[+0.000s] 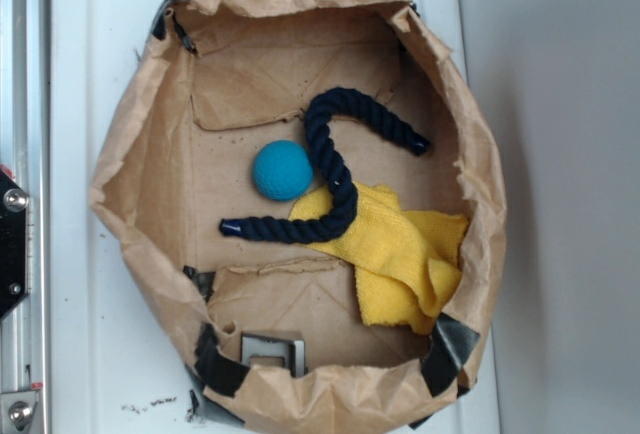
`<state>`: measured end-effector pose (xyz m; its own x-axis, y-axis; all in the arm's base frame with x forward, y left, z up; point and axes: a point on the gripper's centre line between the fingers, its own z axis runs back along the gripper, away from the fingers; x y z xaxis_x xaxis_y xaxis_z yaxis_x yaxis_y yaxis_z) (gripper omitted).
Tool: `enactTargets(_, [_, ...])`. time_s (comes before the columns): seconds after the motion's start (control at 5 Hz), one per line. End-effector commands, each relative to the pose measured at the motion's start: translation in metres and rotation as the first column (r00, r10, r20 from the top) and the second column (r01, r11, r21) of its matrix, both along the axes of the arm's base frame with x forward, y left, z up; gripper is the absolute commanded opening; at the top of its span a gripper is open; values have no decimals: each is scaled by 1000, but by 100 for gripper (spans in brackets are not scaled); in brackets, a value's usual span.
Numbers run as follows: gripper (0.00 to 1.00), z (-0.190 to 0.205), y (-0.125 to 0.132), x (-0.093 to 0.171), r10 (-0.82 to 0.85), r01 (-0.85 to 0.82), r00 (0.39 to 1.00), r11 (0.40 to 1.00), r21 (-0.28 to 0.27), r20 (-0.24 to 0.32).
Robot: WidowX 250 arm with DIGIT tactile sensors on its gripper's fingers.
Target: Grab the blue rope.
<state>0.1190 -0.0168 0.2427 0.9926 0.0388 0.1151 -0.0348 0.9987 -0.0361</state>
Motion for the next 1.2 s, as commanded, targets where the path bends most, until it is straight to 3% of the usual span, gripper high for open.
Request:
enactTargets(0.0, [100, 0, 0, 0, 0, 0, 1000, 1000, 0, 0])
enactTargets(0.2, [100, -10, -6, 34, 126, -126, 991, 992, 22, 37])
enactTargets(0.6, [100, -41, 3, 99, 312, -313, 949, 949, 22, 39])
enactTargets(0.8, [100, -59, 31, 131, 422, -419, 906, 906, -59, 42])
enactTargets(1.0, [100, -76, 57, 156, 497, -492, 868, 861, -129, 7])
